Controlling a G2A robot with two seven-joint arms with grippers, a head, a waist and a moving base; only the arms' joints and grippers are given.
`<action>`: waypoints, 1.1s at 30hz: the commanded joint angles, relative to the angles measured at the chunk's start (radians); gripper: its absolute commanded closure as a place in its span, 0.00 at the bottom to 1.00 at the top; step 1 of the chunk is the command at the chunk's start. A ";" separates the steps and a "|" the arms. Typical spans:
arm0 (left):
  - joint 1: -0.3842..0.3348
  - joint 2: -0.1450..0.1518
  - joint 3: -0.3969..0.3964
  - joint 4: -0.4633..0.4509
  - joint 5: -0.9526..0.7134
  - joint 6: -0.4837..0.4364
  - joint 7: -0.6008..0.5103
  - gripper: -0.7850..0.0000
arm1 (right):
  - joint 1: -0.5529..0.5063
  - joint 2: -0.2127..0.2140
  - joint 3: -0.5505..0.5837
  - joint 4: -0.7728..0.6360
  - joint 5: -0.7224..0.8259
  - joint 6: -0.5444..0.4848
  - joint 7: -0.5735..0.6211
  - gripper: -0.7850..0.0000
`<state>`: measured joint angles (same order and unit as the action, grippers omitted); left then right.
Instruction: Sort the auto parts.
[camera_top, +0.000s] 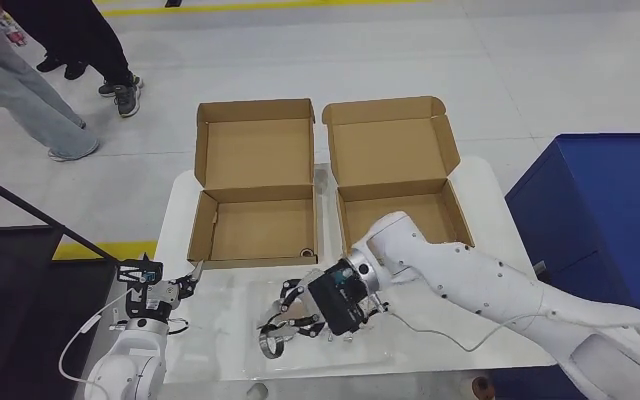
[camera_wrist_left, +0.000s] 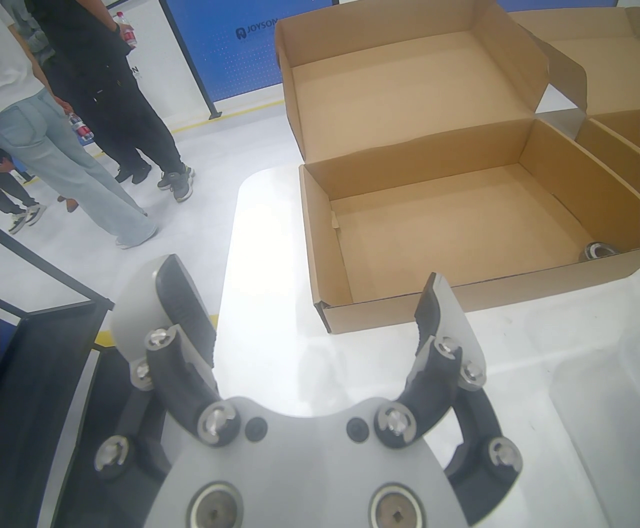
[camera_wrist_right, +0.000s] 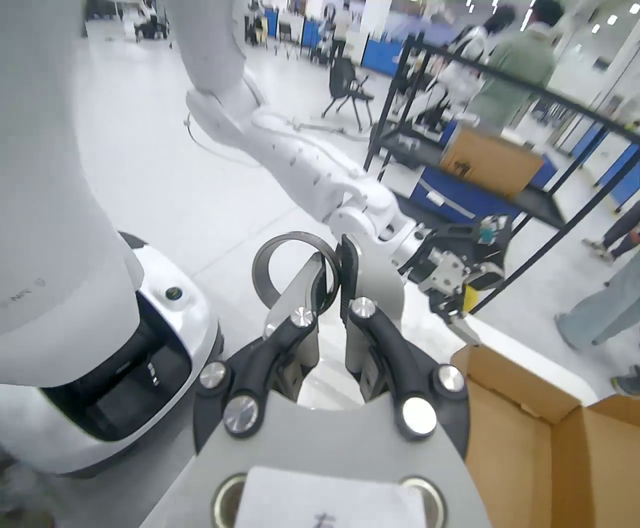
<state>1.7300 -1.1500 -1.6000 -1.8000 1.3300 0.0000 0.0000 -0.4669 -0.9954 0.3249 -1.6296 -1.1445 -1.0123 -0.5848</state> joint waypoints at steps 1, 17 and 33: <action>0.000 0.000 0.000 0.000 0.000 0.000 0.000 0.00 | -0.028 0.033 0.006 -0.006 -0.092 0.029 -0.253 1.00; 0.000 0.000 0.000 0.000 0.000 0.000 0.000 0.00 | -0.135 0.011 0.052 -0.138 0.437 0.009 -0.232 1.00; 0.000 0.000 0.000 0.000 0.000 0.000 0.000 0.00 | -0.144 -0.112 -0.073 -0.223 1.695 0.000 0.376 1.00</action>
<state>1.7300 -1.1500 -1.6000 -1.8000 1.3300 0.0000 0.0000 -0.5941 -1.1005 0.2214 -1.8659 0.4479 -1.0123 -0.3098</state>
